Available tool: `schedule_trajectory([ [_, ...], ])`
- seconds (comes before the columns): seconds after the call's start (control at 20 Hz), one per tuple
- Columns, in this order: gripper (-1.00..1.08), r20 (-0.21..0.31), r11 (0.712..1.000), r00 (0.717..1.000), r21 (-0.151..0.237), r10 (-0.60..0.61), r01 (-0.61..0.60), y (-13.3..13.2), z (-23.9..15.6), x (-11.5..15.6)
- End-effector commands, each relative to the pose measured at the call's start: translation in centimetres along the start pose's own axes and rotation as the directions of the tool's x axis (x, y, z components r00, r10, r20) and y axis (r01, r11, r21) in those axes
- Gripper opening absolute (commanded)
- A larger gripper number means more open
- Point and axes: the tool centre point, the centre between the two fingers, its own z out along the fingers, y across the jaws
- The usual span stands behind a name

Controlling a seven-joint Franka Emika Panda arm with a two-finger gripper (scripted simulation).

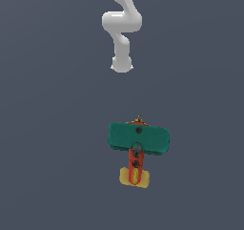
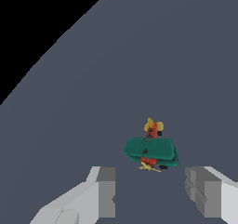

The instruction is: Pick up the object and move it to a goal position.

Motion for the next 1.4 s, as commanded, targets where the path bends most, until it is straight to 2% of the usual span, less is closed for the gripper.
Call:
schedule_trajectory([
  [0.0, 0.28, -0.009, 0.999, 1.0, 0.037, 0.015, -0.014, 0.9, -0.2, 0.3],
  [0.65, 0.28, -0.008, 0.97, 0.994, 0.217, 0.111, -0.107, 6.4, 1.2, 1.4],
  [1.35, 0.28, 0.074, 0.895, 0.971, 0.377, 0.227, -0.238, 13.0, 7.9, 0.9],
])
